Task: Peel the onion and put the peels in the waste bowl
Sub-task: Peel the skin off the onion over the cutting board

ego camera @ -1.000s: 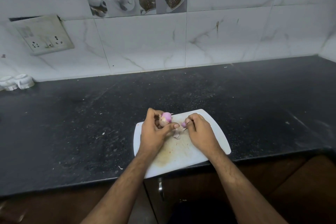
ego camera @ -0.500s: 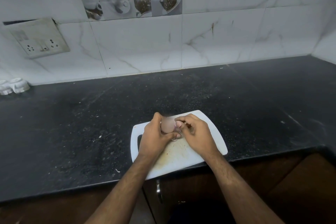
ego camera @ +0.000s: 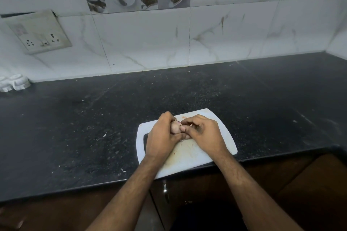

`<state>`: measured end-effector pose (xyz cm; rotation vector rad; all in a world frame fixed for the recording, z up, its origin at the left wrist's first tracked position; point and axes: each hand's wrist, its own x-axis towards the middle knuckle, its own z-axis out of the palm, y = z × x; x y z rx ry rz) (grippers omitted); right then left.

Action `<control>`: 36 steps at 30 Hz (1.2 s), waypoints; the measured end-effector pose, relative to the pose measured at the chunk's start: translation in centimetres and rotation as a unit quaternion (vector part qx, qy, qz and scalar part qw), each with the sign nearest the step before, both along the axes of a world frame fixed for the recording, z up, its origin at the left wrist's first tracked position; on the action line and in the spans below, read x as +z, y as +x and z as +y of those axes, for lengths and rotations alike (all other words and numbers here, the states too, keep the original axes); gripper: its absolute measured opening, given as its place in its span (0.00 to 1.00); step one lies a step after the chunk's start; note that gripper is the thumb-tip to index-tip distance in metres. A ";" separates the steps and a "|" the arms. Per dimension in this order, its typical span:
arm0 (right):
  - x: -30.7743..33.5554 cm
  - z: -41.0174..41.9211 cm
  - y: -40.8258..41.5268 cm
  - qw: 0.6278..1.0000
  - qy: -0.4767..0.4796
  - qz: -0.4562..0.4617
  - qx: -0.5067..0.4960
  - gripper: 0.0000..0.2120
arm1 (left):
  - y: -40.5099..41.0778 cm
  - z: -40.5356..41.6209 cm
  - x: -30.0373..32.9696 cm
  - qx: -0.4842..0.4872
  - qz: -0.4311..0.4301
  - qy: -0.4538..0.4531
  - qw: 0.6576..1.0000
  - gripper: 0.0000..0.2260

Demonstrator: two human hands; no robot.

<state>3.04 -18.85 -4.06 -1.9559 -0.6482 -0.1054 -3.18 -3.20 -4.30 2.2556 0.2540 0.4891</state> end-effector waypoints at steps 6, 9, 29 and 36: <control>0.3 -0.1 0.1 0.995 0.032 0.097 0.005 0.03 | -0.1 0.0 0.1 -0.003 0.011 -0.012 1.000 0.28; 0.2 0.0 0.3 0.993 0.034 0.110 0.020 0.01 | -0.1 -0.1 0.2 -0.006 0.006 0.005 1.000 0.28; -0.4 0.4 0.4 0.988 -0.141 -0.041 0.053 0.08 | -0.2 -0.2 0.3 -0.013 -0.013 0.064 0.998 0.29; -0.4 0.0 0.5 0.994 -0.088 -0.024 0.058 0.08 | 0.1 0.3 -0.1 0.027 -0.021 -0.051 0.998 0.29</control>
